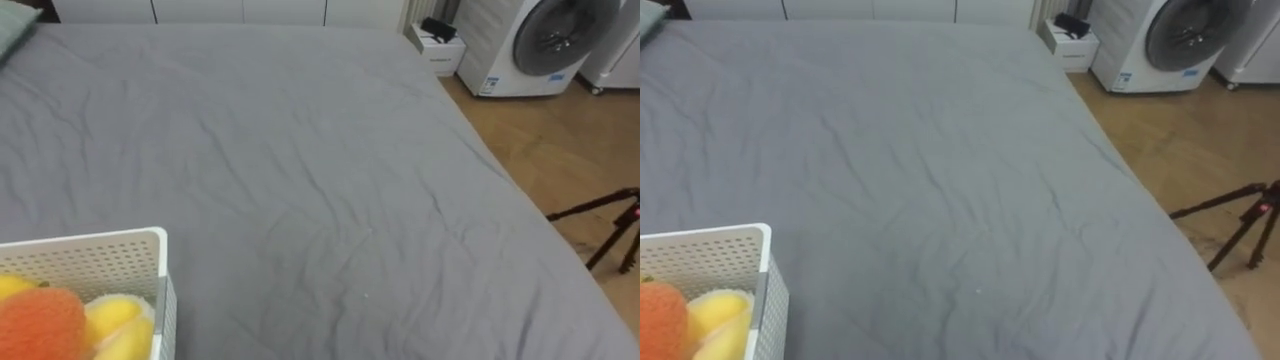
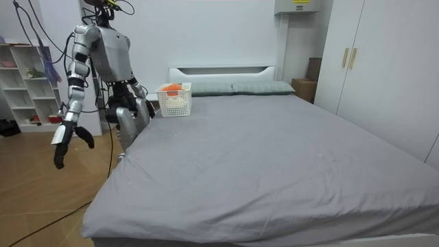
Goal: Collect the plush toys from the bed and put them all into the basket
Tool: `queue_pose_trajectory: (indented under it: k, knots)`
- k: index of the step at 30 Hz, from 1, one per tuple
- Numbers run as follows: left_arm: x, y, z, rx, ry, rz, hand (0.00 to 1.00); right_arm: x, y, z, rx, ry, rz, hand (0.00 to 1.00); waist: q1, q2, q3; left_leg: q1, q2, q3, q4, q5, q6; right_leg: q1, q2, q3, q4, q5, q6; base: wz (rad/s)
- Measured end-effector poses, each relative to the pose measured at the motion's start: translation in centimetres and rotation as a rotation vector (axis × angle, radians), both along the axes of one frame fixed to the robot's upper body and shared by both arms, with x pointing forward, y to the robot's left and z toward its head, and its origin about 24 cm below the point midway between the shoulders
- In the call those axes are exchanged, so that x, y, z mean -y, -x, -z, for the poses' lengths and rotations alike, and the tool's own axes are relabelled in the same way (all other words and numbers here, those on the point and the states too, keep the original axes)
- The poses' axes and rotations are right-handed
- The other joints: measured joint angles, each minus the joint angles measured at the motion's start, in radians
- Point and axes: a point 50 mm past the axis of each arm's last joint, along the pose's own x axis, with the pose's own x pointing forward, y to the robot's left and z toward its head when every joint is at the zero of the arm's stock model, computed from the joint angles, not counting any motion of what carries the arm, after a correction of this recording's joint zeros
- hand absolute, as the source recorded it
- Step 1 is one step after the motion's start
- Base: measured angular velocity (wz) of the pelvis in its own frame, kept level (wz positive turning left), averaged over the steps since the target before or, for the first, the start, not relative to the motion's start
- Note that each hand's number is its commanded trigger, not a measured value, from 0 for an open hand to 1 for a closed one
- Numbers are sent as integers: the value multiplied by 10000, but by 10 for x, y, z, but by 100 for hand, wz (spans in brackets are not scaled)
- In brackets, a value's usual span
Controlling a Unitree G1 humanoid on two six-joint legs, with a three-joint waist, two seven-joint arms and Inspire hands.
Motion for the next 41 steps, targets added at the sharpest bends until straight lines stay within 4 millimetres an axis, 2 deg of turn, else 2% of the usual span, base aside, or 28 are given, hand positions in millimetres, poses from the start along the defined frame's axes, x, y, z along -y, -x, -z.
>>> queue_pose_trajectory:
  k: [3, 5, 10, 13, 19, 22, 29, 41]
  knots:
    - [5, 0, 2, -4, 128, -19, 0, -20, 12, 5, -700, -1194, -476, 0, 22, 114, -42, 25, -5, -31, 8, 19, 34, 43, -11, -63, -17, 0, -1, 1]
    - [10, -1, 4, -31, 270, 109, 0, -31, 14, 8, -987, -1891, -1020, 0, 118, 237, -35, 28, -6, -29, -5, 19, 34, 31, -9, -59, -25, 0, -2, 0]
    - [20, -5, 7, -89, 522, 487, 0, -39, 3, 12, -1131, -2462, -1930, 0, 200, 463, -40, 25, -7, -56, -10, 28, 26, 10, -17, -117, -10, -5, -10, 4]
    - [21, -7, 7, -69, 536, 533, 0, -39, -7, 14, -1067, -2553, -2626, 0, 245, 468, -35, 22, -1, -86, -13, 33, 17, 36, -24, -187, -4, -39, -27, 6]
    - [32, -7, 11, -141, 826, 412, 0, -35, -40, 16, -1028, -2374, -4853, 0, 267, 480, -33, 17, -4, -140, -16, 31, 14, 45, -40, -305, -12, -66, -34, 2]
    - [36, -9, 12, -129, 916, 441, 0, -37, -46, 17, -1086, -2321, -5552, 0, 339, 483, -34, 32, -7, -200, -14, 30, 11, 83, -51, -373, -15, -89, -39, 6]
    - [43, -14, 14, -17, 1120, 502, 0, -46, -48, 19, -1229, -2477, -6347, 0, 771, 613, -31, 35, -21, -297, 6, 33, 3, 113, -72, -482, -25, -110, -43, 4]
    - [48, -15, 16, -114, 1283, 866, 0, -49, -50, 20, -1388, -2572, -7014, 0, 830, 660, -24, 35, -24, -332, -1, 35, -1, 135, -79, -517, -22, -135, -47, 0]
